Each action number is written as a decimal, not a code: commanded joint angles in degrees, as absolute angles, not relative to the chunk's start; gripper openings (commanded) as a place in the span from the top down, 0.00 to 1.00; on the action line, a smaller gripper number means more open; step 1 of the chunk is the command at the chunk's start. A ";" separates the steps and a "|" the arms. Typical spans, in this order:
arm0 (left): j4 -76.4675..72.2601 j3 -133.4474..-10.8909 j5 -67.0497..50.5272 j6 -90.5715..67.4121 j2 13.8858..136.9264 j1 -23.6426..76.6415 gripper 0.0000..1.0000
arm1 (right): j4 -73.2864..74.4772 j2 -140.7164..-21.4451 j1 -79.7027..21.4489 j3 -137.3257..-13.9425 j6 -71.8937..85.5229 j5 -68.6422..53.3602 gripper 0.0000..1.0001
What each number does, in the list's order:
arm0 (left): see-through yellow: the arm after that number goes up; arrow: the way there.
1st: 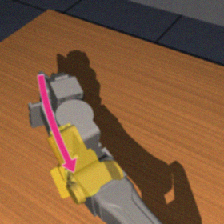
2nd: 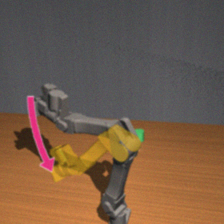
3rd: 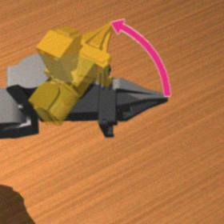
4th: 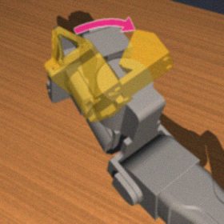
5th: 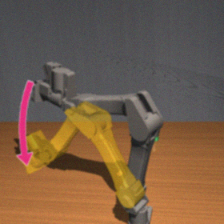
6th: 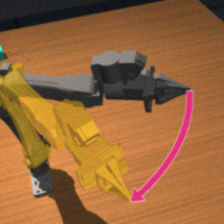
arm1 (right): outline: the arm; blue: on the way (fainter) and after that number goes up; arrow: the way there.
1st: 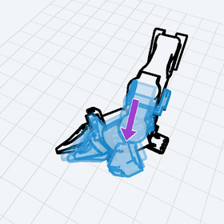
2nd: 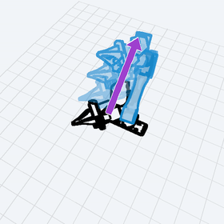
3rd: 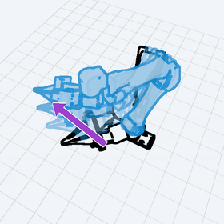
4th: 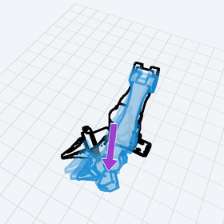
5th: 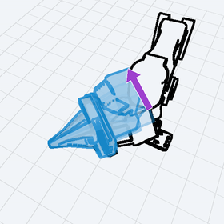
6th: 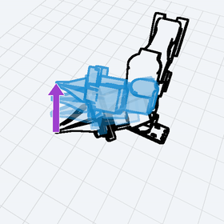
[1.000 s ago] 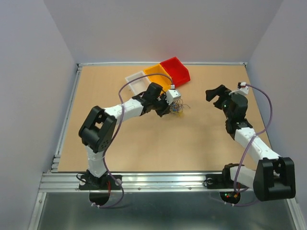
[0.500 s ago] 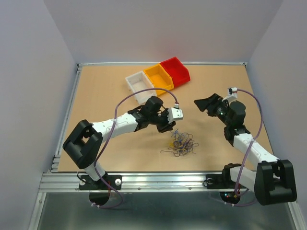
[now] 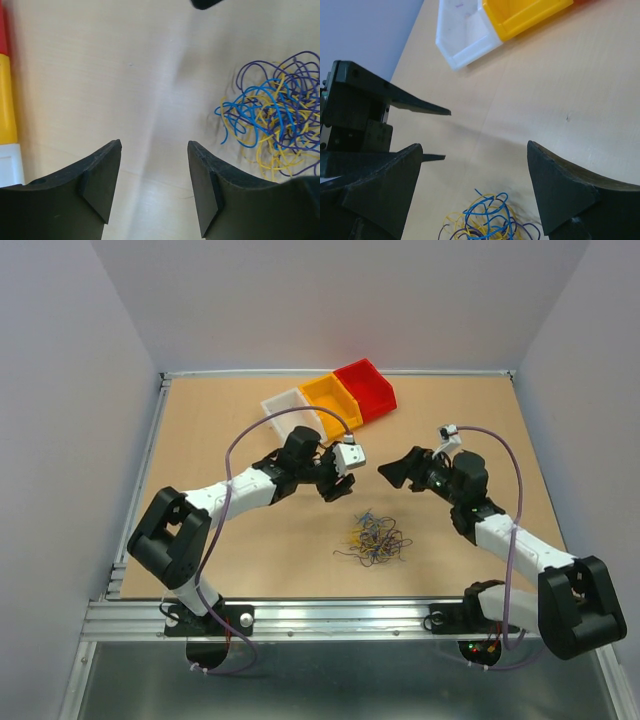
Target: Untangle the cables
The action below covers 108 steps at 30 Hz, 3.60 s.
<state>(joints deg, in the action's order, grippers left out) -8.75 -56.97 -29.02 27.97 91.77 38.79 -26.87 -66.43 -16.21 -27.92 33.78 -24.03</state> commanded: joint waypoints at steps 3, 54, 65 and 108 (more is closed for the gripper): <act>-4.93 -60.38 -39.19 29.18 93.16 39.46 0.33 | -24.36 -61.79 -16.44 -30.85 32.08 -14.79 0.11; -11.86 -56.95 -41.30 23.91 87.02 36.57 1.00 | -35.51 -65.38 -20.65 -30.14 29.62 -30.50 0.12; -13.97 -55.29 -43.33 21.71 82.01 33.92 1.00 | -30.32 -75.22 -31.11 -36.20 21.80 -20.05 0.15; -6.41 -95.90 -8.61 8.70 89.82 23.47 1.00 | -22.76 -83.06 -30.85 -38.23 33.75 11.07 0.19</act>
<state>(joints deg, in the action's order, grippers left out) -2.55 -99.70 -6.17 9.06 90.76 24.73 -21.37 -86.08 -30.79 -39.94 34.13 8.88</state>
